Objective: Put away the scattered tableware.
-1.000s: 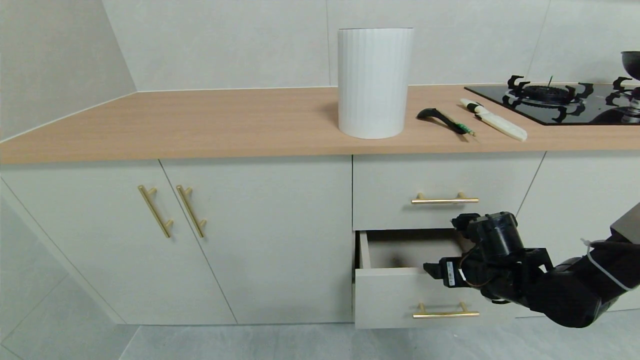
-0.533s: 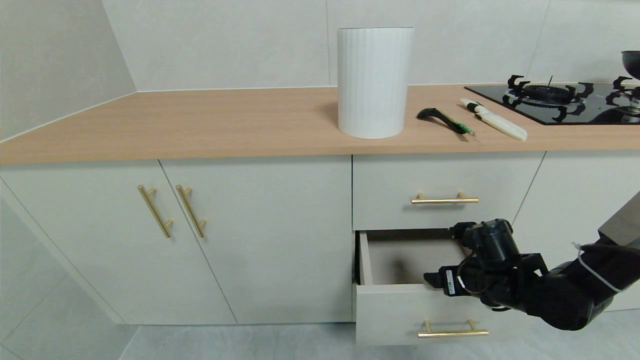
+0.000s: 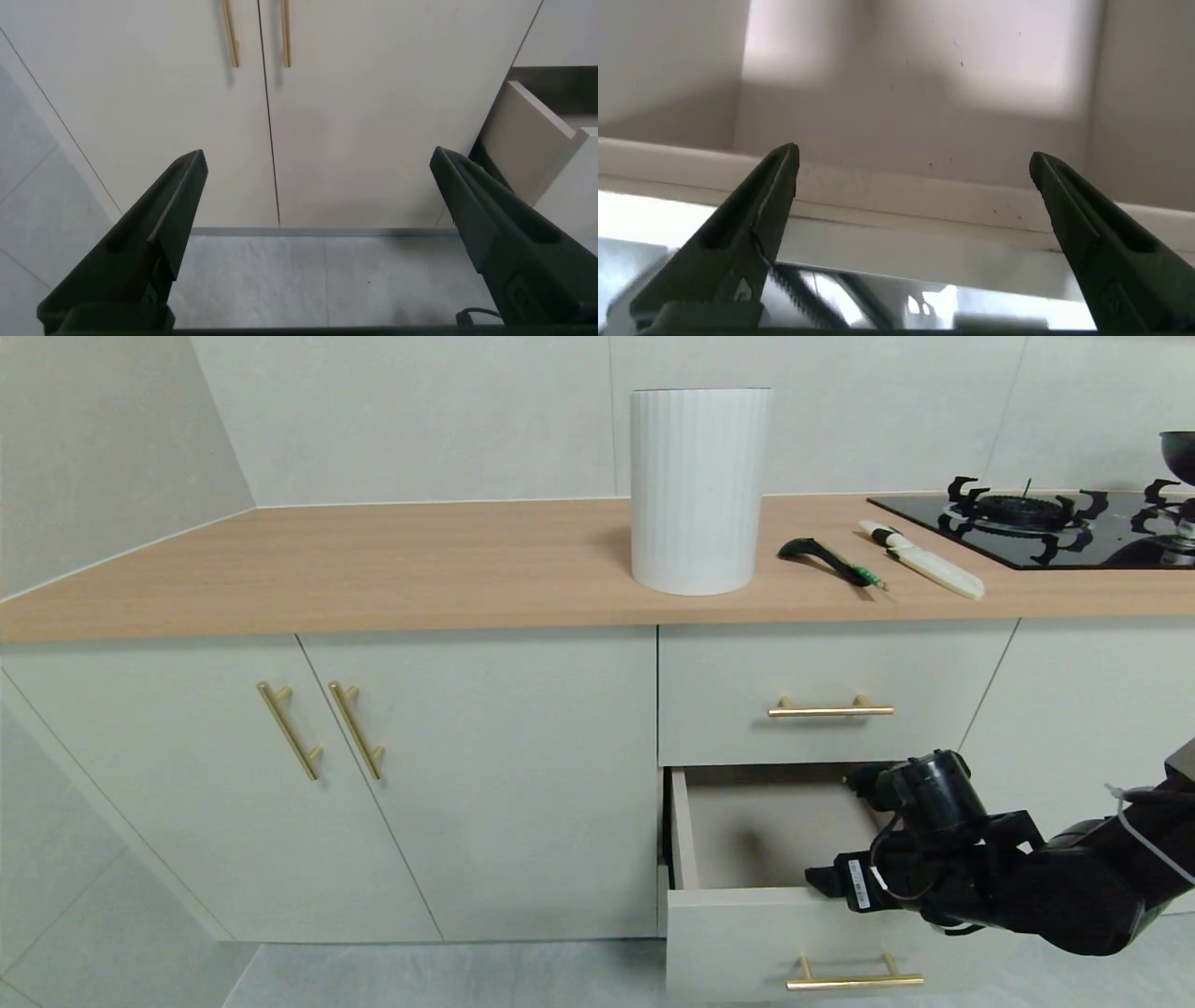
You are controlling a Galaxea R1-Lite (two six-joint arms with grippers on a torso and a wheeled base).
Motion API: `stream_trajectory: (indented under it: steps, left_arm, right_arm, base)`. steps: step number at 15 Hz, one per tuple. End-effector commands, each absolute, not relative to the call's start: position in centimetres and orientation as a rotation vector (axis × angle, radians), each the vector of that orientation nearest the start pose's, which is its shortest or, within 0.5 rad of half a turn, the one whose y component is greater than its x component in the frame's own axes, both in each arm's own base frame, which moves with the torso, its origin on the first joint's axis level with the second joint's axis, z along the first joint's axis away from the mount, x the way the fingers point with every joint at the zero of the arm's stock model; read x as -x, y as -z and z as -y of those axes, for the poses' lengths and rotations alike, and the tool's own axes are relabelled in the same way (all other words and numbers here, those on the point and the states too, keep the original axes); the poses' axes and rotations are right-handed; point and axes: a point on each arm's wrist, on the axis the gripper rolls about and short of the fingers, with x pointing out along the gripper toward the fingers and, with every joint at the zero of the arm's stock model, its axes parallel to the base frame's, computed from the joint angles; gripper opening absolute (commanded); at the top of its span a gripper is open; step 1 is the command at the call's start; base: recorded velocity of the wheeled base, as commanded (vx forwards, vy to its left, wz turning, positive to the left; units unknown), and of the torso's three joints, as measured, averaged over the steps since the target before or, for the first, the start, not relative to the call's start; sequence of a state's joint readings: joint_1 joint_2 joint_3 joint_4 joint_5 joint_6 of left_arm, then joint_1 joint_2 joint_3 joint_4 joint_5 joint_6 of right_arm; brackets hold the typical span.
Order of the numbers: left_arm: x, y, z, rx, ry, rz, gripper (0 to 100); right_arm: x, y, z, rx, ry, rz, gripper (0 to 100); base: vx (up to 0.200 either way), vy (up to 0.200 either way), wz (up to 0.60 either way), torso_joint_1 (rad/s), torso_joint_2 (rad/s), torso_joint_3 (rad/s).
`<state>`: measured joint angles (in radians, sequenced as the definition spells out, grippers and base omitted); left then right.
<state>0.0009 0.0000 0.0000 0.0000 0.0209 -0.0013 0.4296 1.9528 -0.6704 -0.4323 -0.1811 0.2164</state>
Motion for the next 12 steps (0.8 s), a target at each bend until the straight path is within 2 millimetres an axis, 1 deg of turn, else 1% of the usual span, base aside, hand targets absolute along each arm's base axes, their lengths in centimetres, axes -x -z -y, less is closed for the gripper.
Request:
stream_trajectory:
  steps: [1, 4, 11, 12]
  left_arm:
    - [2.3, -7.6, 0.0, 0.002, -0.023, -0.002, 100]
    - [2.3, -7.6, 0.0, 0.002, -0.023, -0.002, 100]
    - [2.3, -7.6, 0.0, 0.002, -0.021, -0.002, 100]
    - [2.3, -7.6, 0.0, 0.002, -0.021, -0.002, 100]
  right_arm:
    - [-27.3, -6.0, -12.3, 0.056, -0.154, -0.822, 100]
    - [-26.4, -6.3, -12.3, 0.109, -0.173, -0.871, 100]
    - [-23.2, -7.7, -12.7, 0.24, -0.252, -0.976, 100]
    - [-22.5, -7.9, -12.4, 0.281, -0.269, -0.995, 100]
  base:
    - [0.0, 0.0, 0.0, 0.0, 0.0, 0.0]
    - [0.0, 0.0, 0.0, 0.0, 0.0, 0.0]
    - [0.0, 0.0, 0.0, 0.0, 0.0, 0.0]
    - [0.0, 0.0, 0.0, 0.0, 0.0, 0.0]
